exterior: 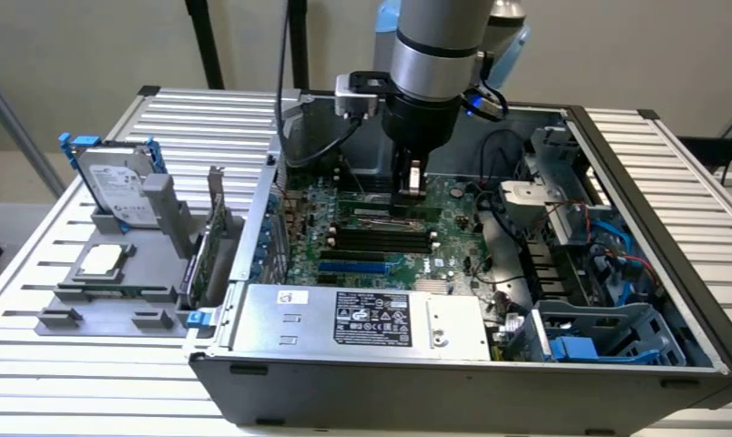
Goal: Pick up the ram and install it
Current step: 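Insert the ram into the slot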
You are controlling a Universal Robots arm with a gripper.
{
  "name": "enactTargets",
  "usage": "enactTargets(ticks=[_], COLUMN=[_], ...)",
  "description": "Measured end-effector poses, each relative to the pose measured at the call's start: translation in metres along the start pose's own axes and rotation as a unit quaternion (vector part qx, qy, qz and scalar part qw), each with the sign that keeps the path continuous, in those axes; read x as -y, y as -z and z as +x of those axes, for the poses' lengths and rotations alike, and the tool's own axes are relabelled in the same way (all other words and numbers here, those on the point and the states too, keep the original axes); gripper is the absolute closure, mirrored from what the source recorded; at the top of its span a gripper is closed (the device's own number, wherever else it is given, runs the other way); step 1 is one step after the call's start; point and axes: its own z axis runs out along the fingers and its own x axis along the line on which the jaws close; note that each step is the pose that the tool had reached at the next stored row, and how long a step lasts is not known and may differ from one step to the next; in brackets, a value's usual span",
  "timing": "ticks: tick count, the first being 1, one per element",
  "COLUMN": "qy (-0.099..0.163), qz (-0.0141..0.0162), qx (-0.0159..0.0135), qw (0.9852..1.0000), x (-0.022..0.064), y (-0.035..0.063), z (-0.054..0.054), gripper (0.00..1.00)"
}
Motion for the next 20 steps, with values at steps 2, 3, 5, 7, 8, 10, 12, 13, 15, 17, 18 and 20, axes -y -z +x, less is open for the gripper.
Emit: enactTargets(ticks=[2, 3, 5, 7, 8, 10, 12, 13, 15, 17, 18, 20], qy=[-0.001, -0.001, -0.001, -0.002, -0.002, -0.002, -0.002, -0.002, -0.002, -0.002, -0.002, -0.002], qz=[0.0033, 0.0046, 0.006, 0.0064, 0.0066, 0.0068, 0.0071, 0.0073, 0.0078, 0.0083, 0.0085, 0.0088], qx=[-0.0002, -0.0004, -0.0013, -0.0035, -0.0046, -0.0069, -0.0095, -0.011, -0.0144, -0.018, -0.0194, -0.0217], qw=[1.0, 1.0, 1.0, 1.0, 1.0, 1.0, 0.9999, 0.9999, 0.9999, 0.9998, 0.9998, 0.9997], x=[-0.0001, -0.0003, -0.0005, -0.0012, -0.0017, -0.0022, -0.0026, -0.0029, -0.0035, -0.0037, -0.0037, -0.0036], y=[-0.0026, -0.0041, -0.0074, -0.0108, -0.0125, -0.0159, -0.0191, -0.0206, -0.0234, -0.0263, -0.0278, -0.031], z=[0.0, 0.0, 0.0, -0.001, -0.001, -0.002, -0.002, -0.002, -0.003, -0.004, -0.004, -0.004], gripper=[0.86, 0.86, 0.86, 0.86, 0.86, 0.86, 0.86, 0.86, 0.86, 0.86, 0.86, 0.86])
